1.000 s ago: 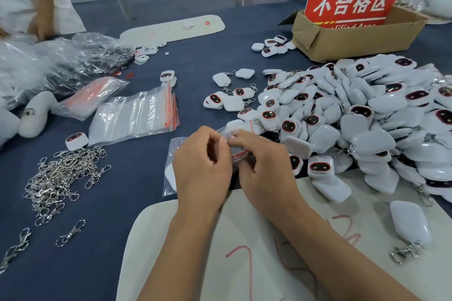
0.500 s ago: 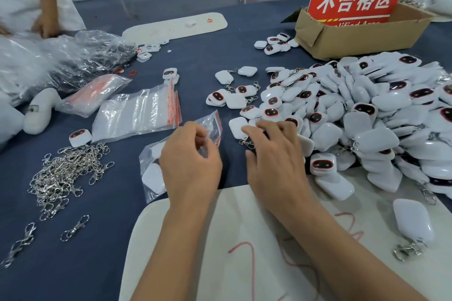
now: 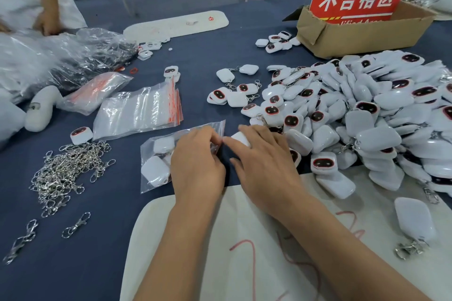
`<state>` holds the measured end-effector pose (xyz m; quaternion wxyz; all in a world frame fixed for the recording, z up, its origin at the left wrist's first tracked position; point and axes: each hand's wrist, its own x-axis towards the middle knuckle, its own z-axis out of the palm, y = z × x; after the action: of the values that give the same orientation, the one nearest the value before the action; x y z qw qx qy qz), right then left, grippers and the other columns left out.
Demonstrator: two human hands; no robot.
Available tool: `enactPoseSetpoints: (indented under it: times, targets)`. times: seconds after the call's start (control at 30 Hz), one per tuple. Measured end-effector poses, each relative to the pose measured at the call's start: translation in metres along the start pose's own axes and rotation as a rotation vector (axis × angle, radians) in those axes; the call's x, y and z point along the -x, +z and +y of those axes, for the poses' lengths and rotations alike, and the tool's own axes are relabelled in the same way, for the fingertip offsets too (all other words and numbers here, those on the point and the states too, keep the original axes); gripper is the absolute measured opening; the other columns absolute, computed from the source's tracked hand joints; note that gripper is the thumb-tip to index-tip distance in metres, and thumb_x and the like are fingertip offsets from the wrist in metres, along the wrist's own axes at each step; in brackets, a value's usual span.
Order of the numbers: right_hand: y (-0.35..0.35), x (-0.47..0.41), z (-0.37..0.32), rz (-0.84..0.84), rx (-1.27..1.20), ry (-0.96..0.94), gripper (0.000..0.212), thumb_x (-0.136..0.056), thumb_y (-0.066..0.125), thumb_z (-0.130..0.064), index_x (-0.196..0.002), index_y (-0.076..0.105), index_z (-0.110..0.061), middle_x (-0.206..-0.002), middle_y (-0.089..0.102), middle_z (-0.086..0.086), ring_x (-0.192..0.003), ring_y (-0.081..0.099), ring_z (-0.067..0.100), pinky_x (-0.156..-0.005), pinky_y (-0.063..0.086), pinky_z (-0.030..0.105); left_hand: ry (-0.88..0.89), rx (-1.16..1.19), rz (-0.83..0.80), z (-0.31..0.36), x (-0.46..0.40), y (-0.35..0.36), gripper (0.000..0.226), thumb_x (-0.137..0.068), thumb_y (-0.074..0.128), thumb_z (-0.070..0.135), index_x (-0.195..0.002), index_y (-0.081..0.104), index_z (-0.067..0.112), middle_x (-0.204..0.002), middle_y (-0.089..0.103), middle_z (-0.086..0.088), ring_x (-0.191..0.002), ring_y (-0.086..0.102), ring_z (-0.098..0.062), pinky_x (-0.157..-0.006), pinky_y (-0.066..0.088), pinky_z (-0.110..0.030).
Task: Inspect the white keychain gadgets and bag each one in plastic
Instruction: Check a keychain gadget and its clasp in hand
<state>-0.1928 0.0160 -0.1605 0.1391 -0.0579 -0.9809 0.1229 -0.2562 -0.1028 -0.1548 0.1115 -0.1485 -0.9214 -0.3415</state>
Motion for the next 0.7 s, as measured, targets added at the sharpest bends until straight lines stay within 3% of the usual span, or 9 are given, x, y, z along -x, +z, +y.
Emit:
enactPoseSetpoints:
  times: [0.1, 0.2, 0.27, 0.37, 0.43, 0.5, 0.57, 0.7]
  targets:
    - [-0.001, 0.0, 0.002, 0.047, -0.087, 0.0, 0.029, -0.096, 0.063, -0.023, -0.125, 0.068, -0.025, -0.121, 0.062, 0.0, -0.114, 0.05, 0.028, -0.097, 0.043, 0.044, -0.014, -0.022, -0.013, 0.001, -0.001, -0.001, 0.037, -0.074, 0.052, -0.011, -0.085, 0.064, 0.022, -0.089, 0.066, 0.007, -0.091, 0.056, -0.023, -0.075, 0.046, -0.038]
    - [0.002, -0.001, 0.002, 0.168, -0.156, 0.012, 0.026, -0.094, 0.061, 0.0, -0.117, 0.069, -0.009, -0.108, 0.07, 0.01, -0.101, 0.058, 0.034, -0.09, 0.048, 0.046, 0.013, -0.028, -0.03, -0.002, -0.002, -0.001, 0.036, -0.072, 0.054, -0.01, -0.084, 0.065, 0.022, -0.087, 0.067, 0.008, -0.089, 0.056, -0.023, -0.074, 0.044, -0.038]
    - [0.002, -0.002, 0.002, 0.335, -0.317, 0.065, 0.03, -0.095, 0.058, 0.007, -0.123, 0.069, -0.001, -0.105, 0.074, 0.015, -0.097, 0.066, 0.035, -0.088, 0.051, 0.037, 0.044, -0.008, -0.052, -0.004, -0.001, -0.001, 0.037, -0.072, 0.056, -0.01, -0.085, 0.067, 0.023, -0.09, 0.068, 0.01, -0.091, 0.056, -0.02, -0.073, 0.04, -0.033]
    - [-0.001, -0.002, 0.005, 0.468, -0.583, 0.107, 0.029, -0.105, 0.054, -0.003, -0.131, 0.066, -0.006, -0.112, 0.076, 0.002, -0.1, 0.07, 0.017, -0.088, 0.046, 0.02, 0.13, 0.096, -0.016, -0.001, 0.0, 0.0, 0.026, -0.078, 0.063, 0.002, -0.09, 0.07, 0.024, -0.094, 0.067, 0.013, -0.096, 0.059, -0.015, -0.077, 0.038, -0.024]
    - [-0.002, -0.003, 0.007, 0.456, -0.84, 0.123, 0.028, -0.105, 0.056, -0.006, -0.132, 0.065, -0.009, -0.112, 0.075, -0.006, -0.105, 0.07, 0.006, -0.094, 0.051, 0.02, 0.175, 0.286, 0.1, 0.006, 0.003, -0.001, 0.012, -0.085, 0.064, 0.013, -0.091, 0.07, 0.022, -0.092, 0.068, 0.012, -0.091, 0.063, -0.012, -0.078, 0.046, -0.024]
    - [-0.002, -0.005, 0.009, 0.417, -1.067, 0.133, 0.026, -0.104, 0.058, -0.004, -0.128, 0.067, -0.011, -0.109, 0.077, -0.006, -0.107, 0.071, 0.008, -0.094, 0.054, 0.023, 0.143, 0.484, 0.164, 0.014, 0.005, -0.003, 0.008, -0.091, 0.062, 0.02, -0.091, 0.069, 0.022, -0.088, 0.07, 0.01, -0.086, 0.066, -0.013, -0.074, 0.05, -0.019]
    - [0.001, -0.006, 0.01, 0.37, -1.183, 0.127, 0.024, -0.102, 0.06, -0.002, -0.122, 0.069, -0.013, -0.103, 0.079, -0.006, -0.099, 0.073, 0.007, -0.089, 0.054, 0.02, 0.074, 0.61, 0.138, 0.018, 0.006, -0.003, 0.007, -0.093, 0.063, 0.023, -0.093, 0.07, 0.023, -0.087, 0.071, 0.009, -0.082, 0.068, -0.013, -0.069, 0.051, -0.016]
    - [0.003, -0.008, 0.011, 0.312, -1.292, 0.147, 0.024, -0.102, 0.06, 0.0, -0.118, 0.071, -0.014, -0.093, 0.078, -0.008, -0.088, 0.071, 0.005, -0.082, 0.053, 0.017, -0.08, 0.784, 0.02, 0.014, 0.002, -0.003, 0.005, -0.096, 0.07, 0.013, -0.097, 0.074, 0.016, -0.085, 0.074, -0.001, -0.069, 0.069, -0.018, -0.06, 0.056, -0.024]
